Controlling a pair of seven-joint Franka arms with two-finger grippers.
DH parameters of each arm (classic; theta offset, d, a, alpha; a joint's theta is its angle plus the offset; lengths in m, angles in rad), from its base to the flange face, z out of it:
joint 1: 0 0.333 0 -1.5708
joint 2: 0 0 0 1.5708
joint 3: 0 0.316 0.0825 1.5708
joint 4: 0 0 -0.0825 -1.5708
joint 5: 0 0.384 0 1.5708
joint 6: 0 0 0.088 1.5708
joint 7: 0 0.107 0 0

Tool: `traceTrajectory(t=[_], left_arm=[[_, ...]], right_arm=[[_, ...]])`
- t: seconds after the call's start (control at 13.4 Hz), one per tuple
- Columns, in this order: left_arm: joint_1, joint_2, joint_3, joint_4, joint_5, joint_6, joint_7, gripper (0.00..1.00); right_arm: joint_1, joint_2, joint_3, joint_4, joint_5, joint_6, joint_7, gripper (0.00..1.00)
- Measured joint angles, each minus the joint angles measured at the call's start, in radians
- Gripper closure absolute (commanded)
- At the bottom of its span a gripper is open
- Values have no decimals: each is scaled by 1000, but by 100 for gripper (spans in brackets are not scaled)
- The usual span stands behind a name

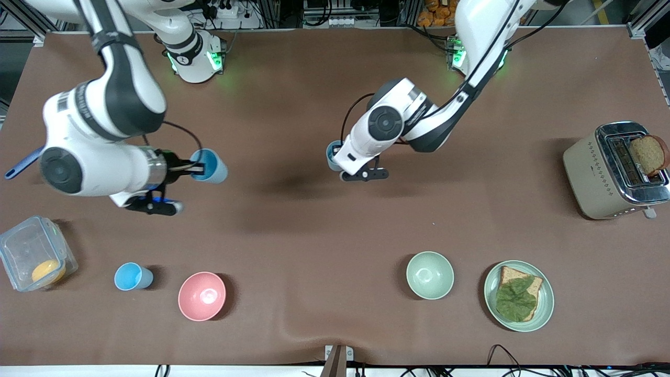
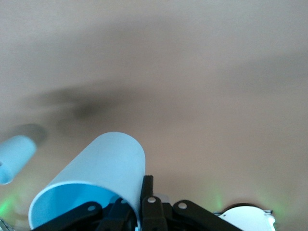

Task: Stack blue cups with both arms
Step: 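Lift both cups and carry them toward each other at table center, then lower the tissue cup into the right gripper's cup while the left gripper withdraws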

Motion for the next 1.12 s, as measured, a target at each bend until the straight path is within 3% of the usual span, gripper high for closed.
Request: traceTrajectory(t=[0.3, 0.52, 0.6, 0.67, 0.75, 1.12], left_arm=[[-16, 94, 2, 42, 67, 9, -38, 100], [-29, 111, 12, 49, 70, 9, -38, 100], [-36, 112, 18, 49, 70, 9, -39, 88], [-45, 112, 27, 49, 70, 9, -40, 49], [-53, 112, 35, 50, 70, 9, -41, 0], [-59, 104, 51, 73, 73, -4, -55, 0]], right_arm=[[36, 0, -1, 3, 5, 1, 38, 100], [45, 0, -1, 3, 24, 5, 38, 100], [56, -2, -1, 2, 27, 14, 38, 100], [74, -5, 0, -2, 29, 32, 38, 100], [98, -12, 0, -17, 30, 60, 38, 100], [188, -64, -1, -111, 30, 156, 68, 100]])
